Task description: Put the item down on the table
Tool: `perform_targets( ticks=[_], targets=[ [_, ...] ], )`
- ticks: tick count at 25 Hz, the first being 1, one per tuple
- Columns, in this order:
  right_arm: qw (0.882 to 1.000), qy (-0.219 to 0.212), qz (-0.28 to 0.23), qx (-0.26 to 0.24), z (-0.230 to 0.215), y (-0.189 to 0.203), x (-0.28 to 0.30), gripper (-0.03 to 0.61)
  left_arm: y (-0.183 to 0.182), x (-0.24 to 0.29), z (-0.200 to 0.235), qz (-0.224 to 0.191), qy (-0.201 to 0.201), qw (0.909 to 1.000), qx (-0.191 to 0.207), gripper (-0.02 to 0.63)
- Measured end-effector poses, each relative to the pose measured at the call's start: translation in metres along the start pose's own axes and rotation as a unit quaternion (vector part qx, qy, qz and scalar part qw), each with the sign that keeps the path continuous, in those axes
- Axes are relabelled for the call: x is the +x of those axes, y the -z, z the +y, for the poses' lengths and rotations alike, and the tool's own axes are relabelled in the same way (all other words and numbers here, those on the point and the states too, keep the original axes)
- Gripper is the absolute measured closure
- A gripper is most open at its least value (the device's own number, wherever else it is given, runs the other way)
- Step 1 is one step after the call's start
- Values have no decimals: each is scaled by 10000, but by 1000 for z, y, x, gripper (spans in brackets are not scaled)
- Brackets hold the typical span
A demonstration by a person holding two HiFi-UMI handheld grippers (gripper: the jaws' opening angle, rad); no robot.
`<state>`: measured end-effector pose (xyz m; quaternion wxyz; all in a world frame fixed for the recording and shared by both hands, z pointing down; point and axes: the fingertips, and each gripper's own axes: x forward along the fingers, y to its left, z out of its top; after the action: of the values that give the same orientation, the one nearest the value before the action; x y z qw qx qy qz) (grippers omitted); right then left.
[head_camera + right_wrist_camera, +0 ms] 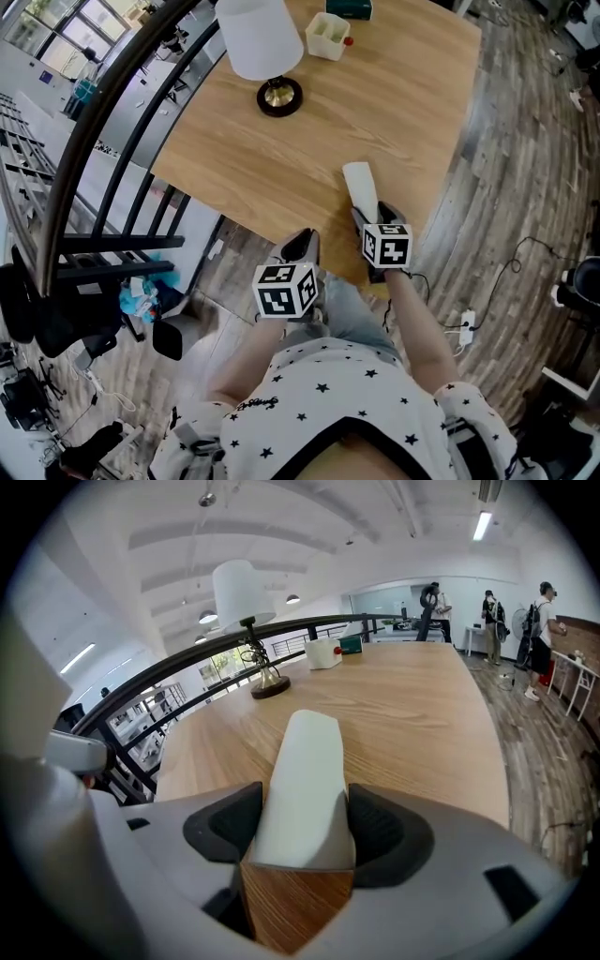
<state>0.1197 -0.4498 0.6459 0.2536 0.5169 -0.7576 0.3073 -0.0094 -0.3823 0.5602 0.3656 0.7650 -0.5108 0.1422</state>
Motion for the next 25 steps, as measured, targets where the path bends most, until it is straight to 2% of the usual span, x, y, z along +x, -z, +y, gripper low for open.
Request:
perform_targets(
  ticks=[8, 13, 17, 25],
  targets=[
    [9992, 85, 347, -170, -2, 3, 14, 296, -1, 7, -4, 74, 23, 10000, 3, 568],
    [9991, 129, 362, -203, -1, 4, 15, 295, 1, 6, -7, 86, 65, 9999, 12, 568],
    [9996, 141, 199, -141, -2, 5, 16, 293, 5, 2, -5, 64, 70, 10000, 21, 568],
    [9986, 237, -219, 414, 0, 9, -10, 276, 15, -24, -2, -38, 82, 9999, 51, 568]
  ],
)
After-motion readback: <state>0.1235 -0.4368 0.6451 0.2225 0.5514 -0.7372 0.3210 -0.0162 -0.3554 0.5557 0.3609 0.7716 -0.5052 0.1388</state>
